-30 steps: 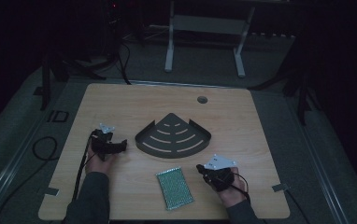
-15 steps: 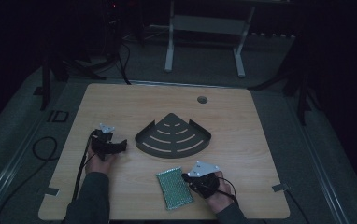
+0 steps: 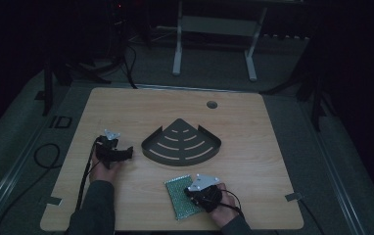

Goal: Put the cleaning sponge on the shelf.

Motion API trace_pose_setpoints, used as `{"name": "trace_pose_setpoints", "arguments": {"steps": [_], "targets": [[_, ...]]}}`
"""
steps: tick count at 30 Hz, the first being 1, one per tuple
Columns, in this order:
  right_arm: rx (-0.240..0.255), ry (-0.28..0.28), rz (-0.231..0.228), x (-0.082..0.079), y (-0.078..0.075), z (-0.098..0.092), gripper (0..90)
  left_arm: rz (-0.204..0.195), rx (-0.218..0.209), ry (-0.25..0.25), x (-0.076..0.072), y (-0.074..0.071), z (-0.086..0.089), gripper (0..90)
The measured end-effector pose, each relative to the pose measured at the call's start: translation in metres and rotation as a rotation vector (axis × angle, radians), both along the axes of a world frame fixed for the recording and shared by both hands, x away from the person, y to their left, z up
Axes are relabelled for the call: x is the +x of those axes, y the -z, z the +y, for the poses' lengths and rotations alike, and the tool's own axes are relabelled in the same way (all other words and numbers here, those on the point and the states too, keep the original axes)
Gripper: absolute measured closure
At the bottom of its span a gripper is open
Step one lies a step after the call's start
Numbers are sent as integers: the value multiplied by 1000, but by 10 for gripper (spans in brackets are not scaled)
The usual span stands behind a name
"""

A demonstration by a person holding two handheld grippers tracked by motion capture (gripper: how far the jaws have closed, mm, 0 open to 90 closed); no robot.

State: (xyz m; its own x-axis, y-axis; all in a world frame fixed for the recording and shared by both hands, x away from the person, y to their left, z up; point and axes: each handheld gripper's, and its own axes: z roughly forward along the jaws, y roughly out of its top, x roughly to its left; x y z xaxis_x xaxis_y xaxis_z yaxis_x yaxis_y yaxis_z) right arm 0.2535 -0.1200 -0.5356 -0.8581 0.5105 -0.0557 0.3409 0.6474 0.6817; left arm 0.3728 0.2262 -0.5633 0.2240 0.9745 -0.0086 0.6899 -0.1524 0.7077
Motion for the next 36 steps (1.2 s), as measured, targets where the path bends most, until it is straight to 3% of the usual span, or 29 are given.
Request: {"name": "trace_pose_setpoints", "arguments": {"steps": [7,36], "targets": [[-8,13,4,4,0,-9,900,0,0,0,0,0,0,142],[-57,193,13,31,-7,-86,898,0,0,0,0,0,0,142]]}}
